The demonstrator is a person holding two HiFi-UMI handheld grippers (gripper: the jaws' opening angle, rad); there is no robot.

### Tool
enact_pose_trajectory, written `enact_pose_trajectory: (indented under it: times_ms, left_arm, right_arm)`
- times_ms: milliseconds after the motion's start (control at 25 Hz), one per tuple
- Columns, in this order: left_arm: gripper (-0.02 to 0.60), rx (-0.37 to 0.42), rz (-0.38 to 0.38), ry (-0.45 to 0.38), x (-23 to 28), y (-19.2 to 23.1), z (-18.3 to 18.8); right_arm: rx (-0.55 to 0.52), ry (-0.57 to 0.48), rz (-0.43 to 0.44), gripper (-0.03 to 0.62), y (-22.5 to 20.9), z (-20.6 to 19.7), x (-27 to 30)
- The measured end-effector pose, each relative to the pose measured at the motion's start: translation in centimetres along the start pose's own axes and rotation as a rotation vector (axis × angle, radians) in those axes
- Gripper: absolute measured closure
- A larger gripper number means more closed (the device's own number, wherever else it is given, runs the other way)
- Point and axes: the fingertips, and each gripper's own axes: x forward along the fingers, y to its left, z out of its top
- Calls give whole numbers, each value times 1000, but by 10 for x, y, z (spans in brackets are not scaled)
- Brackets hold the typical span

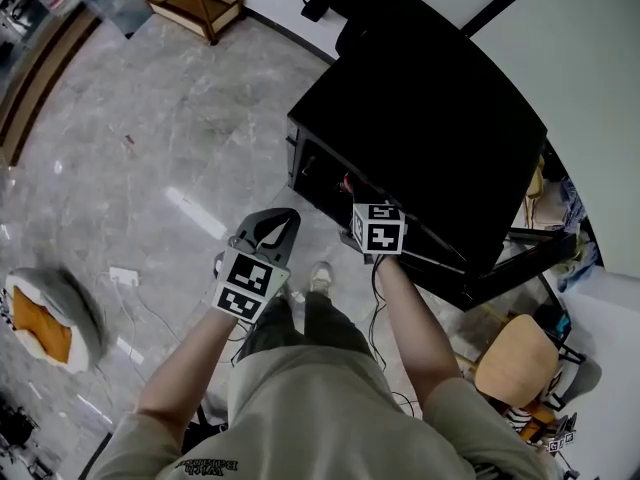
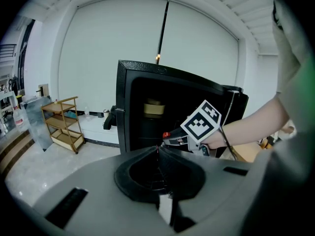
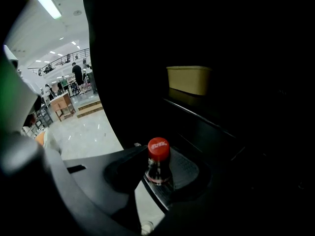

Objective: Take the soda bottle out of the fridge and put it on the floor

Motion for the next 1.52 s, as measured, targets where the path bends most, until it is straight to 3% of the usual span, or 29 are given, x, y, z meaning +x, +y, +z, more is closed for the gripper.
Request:
enact_pose_trajectory:
  times_ms: [400, 1000, 1520]
  left_arm:
    - [574, 3, 29, -3, -19, -2, 0]
    - [574, 15, 106, -105, -88, -8, 28]
    - [574, 16, 198, -127, -157, -15, 14]
  right_arm:
    - [-19, -7, 73, 484, 17, 4, -19]
    - [-147, -121, 179, 484, 73, 54, -131]
    - [-282, -165, 294, 484, 130, 68, -203]
